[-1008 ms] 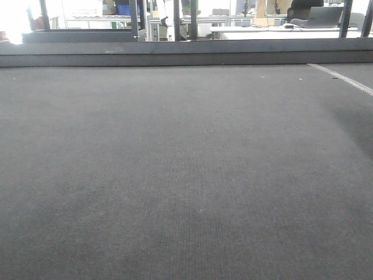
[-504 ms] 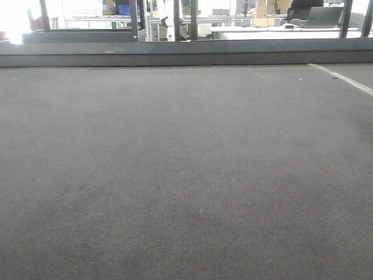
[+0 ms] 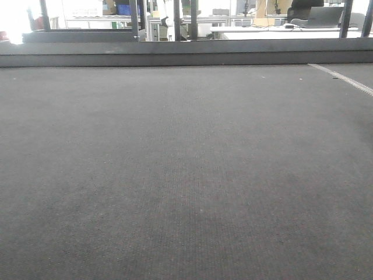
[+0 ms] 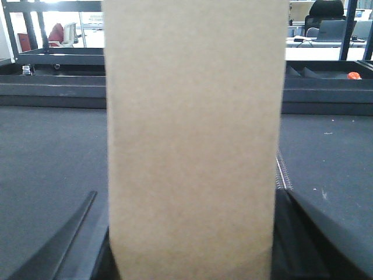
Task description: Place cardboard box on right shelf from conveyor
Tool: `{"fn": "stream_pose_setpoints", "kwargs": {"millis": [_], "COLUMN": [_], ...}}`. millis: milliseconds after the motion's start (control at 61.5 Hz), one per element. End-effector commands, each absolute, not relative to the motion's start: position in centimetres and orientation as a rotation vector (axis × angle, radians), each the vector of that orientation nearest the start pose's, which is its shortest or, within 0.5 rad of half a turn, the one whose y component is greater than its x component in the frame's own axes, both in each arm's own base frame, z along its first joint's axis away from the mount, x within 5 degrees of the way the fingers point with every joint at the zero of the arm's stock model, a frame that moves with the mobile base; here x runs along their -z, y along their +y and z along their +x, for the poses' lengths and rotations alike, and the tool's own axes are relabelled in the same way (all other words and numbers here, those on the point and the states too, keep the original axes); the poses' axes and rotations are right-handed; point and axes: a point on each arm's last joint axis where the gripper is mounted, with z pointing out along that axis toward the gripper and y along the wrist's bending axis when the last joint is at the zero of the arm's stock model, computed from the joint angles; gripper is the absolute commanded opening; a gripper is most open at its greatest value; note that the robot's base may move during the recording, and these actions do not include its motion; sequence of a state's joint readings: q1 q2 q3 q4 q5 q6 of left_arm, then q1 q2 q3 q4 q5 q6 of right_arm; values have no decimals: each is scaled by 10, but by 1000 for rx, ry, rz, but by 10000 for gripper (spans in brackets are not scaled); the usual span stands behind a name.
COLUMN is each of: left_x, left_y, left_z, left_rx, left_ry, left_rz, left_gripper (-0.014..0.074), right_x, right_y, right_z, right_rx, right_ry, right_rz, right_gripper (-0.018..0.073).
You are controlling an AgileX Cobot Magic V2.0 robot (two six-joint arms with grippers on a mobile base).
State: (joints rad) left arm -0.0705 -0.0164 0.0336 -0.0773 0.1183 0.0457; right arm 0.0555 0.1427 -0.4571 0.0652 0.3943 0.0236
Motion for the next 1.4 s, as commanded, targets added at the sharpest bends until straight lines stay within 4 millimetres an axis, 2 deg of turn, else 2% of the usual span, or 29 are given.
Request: {"fn": "stream_pose_setpoints", "kwargs": {"millis": [0,1382], "left_x": [-198,-198], "left_y": [-4,-4], "left_z": [56,56], "left_rx": [87,87], "left_ry": [1535,1535], "left_rz": [27,27], "left_gripper": [-116,-116], "right_x": [-337,-337], "right_y": [4,4], "right_z": [37,37], "right_rx": [-119,-119], "right_ry": [1450,1450], "right_rz": [4,4], "right_gripper": [58,58]}}
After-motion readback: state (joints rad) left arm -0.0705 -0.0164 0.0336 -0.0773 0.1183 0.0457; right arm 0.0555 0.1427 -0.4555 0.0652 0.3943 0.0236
